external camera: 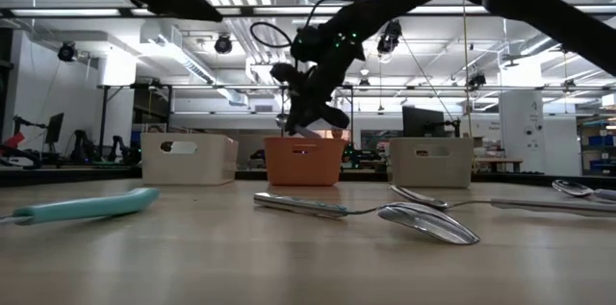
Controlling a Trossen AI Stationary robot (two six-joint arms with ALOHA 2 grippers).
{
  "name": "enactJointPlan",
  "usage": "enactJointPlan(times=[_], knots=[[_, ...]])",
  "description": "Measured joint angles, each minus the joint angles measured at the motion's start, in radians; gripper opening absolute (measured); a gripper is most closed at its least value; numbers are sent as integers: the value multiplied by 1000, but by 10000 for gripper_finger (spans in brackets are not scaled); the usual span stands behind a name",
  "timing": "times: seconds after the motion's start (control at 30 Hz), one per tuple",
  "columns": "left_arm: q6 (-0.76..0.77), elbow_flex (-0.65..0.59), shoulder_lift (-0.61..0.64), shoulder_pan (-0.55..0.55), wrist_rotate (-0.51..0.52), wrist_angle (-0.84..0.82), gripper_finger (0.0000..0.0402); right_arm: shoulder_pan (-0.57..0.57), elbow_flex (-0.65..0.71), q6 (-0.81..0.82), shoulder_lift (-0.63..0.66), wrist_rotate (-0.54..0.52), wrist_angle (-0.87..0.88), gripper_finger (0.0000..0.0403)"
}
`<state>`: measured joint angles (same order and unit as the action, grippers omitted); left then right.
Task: Sort silverware by color (type)
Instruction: Put the purple spoon into the orange bin
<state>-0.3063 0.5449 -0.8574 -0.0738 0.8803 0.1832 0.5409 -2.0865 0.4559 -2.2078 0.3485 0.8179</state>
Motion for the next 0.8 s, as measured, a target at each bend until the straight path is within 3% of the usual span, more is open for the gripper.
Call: enactJointPlan(times=[0.8], knots=[[1,0,-7,0,0,10,207,44,-47,179,-35,-48,-12,27]])
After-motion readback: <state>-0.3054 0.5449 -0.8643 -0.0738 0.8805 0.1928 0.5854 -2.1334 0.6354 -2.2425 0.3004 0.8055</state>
